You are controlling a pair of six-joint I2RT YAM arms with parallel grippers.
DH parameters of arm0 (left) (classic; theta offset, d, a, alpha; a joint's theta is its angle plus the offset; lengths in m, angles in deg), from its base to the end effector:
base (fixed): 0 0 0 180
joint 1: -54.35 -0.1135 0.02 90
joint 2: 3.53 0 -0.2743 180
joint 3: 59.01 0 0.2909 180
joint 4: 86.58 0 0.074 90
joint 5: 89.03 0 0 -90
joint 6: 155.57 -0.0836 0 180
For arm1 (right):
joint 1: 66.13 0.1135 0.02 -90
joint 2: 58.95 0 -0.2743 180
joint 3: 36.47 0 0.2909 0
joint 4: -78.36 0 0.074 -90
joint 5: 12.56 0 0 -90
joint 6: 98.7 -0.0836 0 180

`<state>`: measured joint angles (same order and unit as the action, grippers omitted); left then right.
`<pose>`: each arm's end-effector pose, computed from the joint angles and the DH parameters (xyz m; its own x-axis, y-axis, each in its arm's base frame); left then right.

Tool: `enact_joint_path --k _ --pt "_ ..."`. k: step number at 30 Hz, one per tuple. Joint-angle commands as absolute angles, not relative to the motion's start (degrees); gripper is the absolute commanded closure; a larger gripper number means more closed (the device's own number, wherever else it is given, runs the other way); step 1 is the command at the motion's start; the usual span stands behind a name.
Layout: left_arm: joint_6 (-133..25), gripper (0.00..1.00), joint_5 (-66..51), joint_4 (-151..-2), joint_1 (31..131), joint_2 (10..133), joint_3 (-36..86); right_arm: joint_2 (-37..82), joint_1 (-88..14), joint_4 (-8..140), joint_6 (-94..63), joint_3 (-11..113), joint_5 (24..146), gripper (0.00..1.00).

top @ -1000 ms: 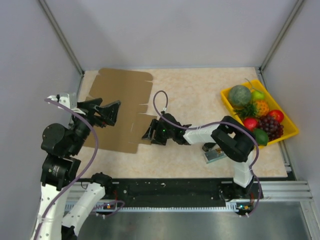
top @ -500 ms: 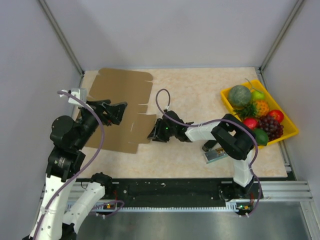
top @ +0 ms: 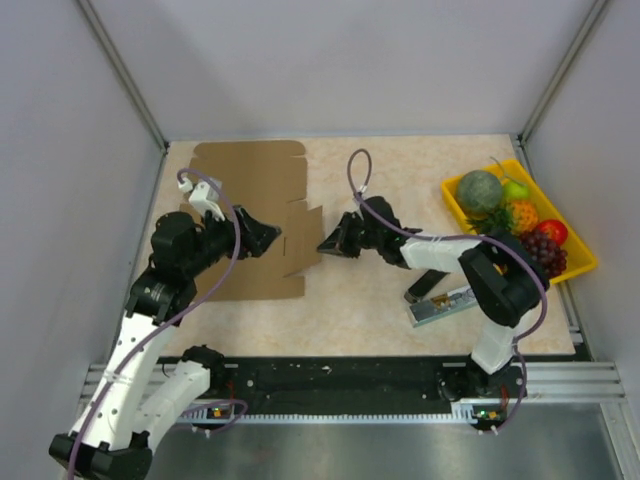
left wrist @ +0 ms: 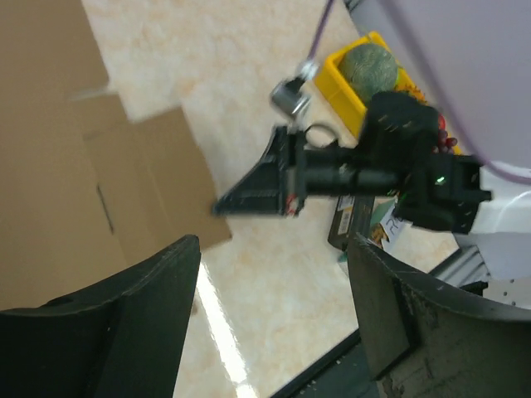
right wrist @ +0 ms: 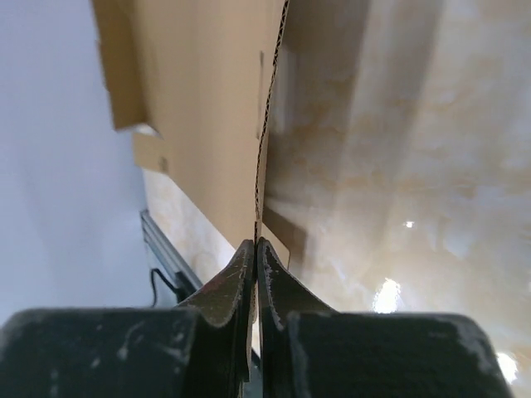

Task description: Fold the paper box

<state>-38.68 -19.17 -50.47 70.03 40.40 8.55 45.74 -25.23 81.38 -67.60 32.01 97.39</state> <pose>0.2212 -0.0920 0.3875 -0.4467 -0.3156 -0.8372 0.4209 0.7516 -0.5080 0.3229 0.3175 0.1235 -0.9255 0.2632 -0.2723 -0.0751 0.5773 0.8131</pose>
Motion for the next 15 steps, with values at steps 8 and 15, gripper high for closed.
enact_joint_path --k 8,15 --pt "5.16 0.02 -8.27 -61.76 70.00 17.50 -26.52 32.55 -29.92 98.97 -82.26 26.41 100.91 1.00" --pt "25.29 0.02 0.26 -57.10 70.00 11.60 -34.18 30.71 -30.10 101.26 -86.05 26.05 100.65 1.00"
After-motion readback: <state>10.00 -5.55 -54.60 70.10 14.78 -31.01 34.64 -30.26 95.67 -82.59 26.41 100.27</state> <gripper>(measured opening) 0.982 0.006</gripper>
